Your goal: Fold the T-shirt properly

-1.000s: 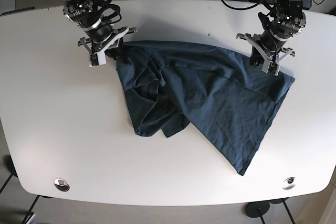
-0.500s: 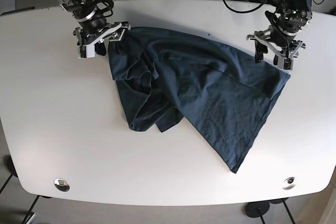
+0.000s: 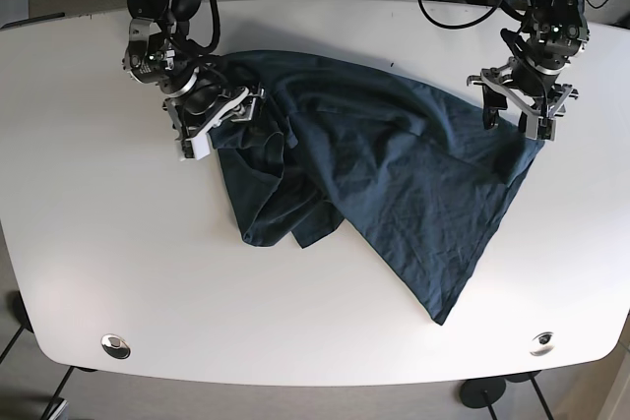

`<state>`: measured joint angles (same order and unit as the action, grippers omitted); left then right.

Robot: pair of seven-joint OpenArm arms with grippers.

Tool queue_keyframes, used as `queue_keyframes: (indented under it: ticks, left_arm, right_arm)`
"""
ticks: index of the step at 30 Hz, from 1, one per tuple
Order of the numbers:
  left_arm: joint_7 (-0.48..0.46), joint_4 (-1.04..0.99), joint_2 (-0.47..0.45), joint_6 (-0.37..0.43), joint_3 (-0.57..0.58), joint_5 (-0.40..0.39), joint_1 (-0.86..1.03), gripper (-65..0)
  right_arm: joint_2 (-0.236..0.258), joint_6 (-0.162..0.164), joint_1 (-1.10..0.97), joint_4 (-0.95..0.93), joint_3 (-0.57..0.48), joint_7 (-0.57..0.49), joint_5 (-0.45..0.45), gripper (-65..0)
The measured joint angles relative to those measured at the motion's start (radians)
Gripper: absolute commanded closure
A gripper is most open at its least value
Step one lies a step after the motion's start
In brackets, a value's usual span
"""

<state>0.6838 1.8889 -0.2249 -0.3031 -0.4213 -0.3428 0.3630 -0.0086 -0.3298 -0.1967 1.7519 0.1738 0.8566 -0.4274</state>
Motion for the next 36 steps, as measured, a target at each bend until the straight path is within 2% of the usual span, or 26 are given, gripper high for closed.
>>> queue_keyframes:
  ticks: [2,4,6,7,10,15,18,22,26,27,30,31,35,36]
  left_arm:
    - [0.001,0.0,0.002,0.001,-0.038,-0.001,0.0,-34.4]
    - [0.0,0.0,-0.002,0.008,-0.056,0.006,0.002,-34.4]
    - [0.0,0.0,0.003,0.003,-0.069,-0.002,0.001,-34.4]
    - [0.0,-0.001,0.004,0.003,-0.077,-0.002,0.0,-34.4]
    - [0.0,-0.001,0.002,0.006,-0.104,-0.001,0.0,-34.4]
    - [0.001,-0.001,0.005,0.003,-0.122,-0.002,0.0,-34.4]
    - [-0.002,-0.001,0.034,0.005,-0.199,-0.001,-0.003,-35.0]
    - [0.006,-0.001,0.052,0.004,-0.278,-0.001,-0.043,-35.0]
    - [-0.001,0.0,0.047,0.004,-0.291,-0.001,-0.092,-35.3]
    - [0.008,-0.003,0.048,0.005,-0.291,0.003,-0.1,-36.7]
    - [0.004,-0.007,0.047,0.002,-0.235,0.003,-0.178,-55.0]
    - [0.004,-0.008,0.048,-0.003,-0.222,0.001,-0.192,-57.2]
    - [0.005,-0.109,0.048,0.011,-0.125,0.016,-0.204,-53.5]
    - [0.002,-0.138,0.051,-0.002,-0.102,0.003,-0.213,-52.9]
  right_arm:
    - [-0.005,-0.001,-0.001,-0.005,-0.005,0.0,-0.001,-35.0]
    - [-0.002,0.0,0.002,-0.017,-0.004,-0.004,-0.006,-19.2]
    - [-0.002,0.0,0.016,-0.026,-0.003,0.0,0.001,-0.5]
    - [0.001,0.0,0.02,-0.025,-0.003,0.0,0.0,-3.0]
    - [0.001,-0.001,0.022,0.013,-0.003,0.006,0.001,-1.7]
    - [0.004,-0.001,0.08,0.187,-0.003,0.008,0.001,-1.7]
    - [0.004,-0.003,0.154,0.233,-0.003,0.01,0.0,-1.7]
    - [0.053,-0.003,0.263,0.235,0.004,0.015,0.003,-1.7]
    - [0.07,-0.004,0.306,0.237,-0.001,0.011,-0.006,-1.7]
    - [0.073,-0.004,0.305,0.237,-0.001,0.011,-0.006,-1.7]
    - [0.073,-0.004,0.305,0.237,0.003,0.011,0.003,-1.7]
    - [0.069,-0.004,0.305,0.237,0.003,0.012,0.0,-1.7]
    - [0.077,0.0,0.359,0.236,0.027,-0.012,0.004,-1.7]
    - [0.093,-0.002,0.38,0.236,0.021,-0.024,-0.002,-1.9]
